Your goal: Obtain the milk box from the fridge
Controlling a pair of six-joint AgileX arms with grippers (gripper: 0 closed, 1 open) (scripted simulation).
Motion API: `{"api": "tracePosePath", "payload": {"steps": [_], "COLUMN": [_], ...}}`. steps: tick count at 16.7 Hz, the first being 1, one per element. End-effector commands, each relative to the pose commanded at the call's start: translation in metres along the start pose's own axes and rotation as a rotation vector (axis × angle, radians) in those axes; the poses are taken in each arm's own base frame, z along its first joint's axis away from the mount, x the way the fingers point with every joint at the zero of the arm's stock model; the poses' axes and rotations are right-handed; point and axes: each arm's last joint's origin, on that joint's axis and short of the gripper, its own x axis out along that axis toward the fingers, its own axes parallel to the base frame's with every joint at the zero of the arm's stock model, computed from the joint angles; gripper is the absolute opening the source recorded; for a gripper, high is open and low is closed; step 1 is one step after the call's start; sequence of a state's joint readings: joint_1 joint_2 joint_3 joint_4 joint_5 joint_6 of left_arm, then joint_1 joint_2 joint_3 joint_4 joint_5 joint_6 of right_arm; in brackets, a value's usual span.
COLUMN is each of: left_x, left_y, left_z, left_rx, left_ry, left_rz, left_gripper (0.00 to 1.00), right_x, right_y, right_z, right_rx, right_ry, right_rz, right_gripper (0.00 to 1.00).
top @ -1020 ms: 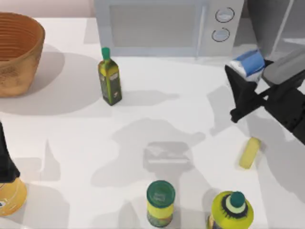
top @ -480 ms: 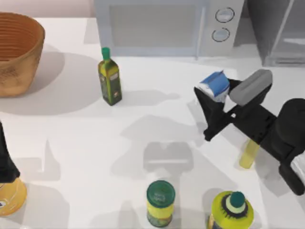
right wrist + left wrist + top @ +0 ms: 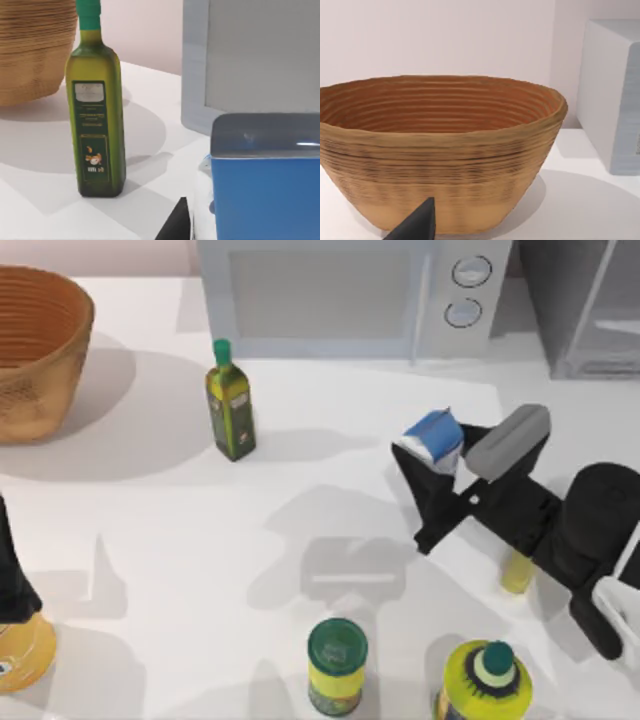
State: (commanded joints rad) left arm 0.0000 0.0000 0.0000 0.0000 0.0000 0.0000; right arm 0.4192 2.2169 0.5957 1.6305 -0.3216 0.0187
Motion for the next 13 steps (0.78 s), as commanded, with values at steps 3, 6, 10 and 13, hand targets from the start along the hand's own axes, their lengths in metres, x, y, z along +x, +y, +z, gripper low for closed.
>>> {"api": "tracePosePath", "payload": {"steps": [3,6,10,13], "left_x": [0.0,0.0,0.0,0.0], "left_y": [0.0,0.0,0.0,0.0], "left_z": [0.0,0.0,0.0,0.0], "left_rx": [0.0,0.0,0.0,0.0], "left_ry": [0.0,0.0,0.0,0.0], "left_rz": [0.0,0.0,0.0,0.0], "left_gripper": [1.0,1.0,1.0,1.0], "right_x": [-0.001,0.015,0.054,0.062], "right_y": [-0.002,-0.001,-0.001,0.001], "right_z": [-0.001,-0.011,-0.017,-0.02], "right_rx": [0.004,0.006,-0.004,0.0], "right_ry": [0.006,0.022,-0.007,0.0], "right_rz": [-0.008,-0.007,-0.001,0.0], "right_gripper": [0.0,0.0,0.0,0.0]}}
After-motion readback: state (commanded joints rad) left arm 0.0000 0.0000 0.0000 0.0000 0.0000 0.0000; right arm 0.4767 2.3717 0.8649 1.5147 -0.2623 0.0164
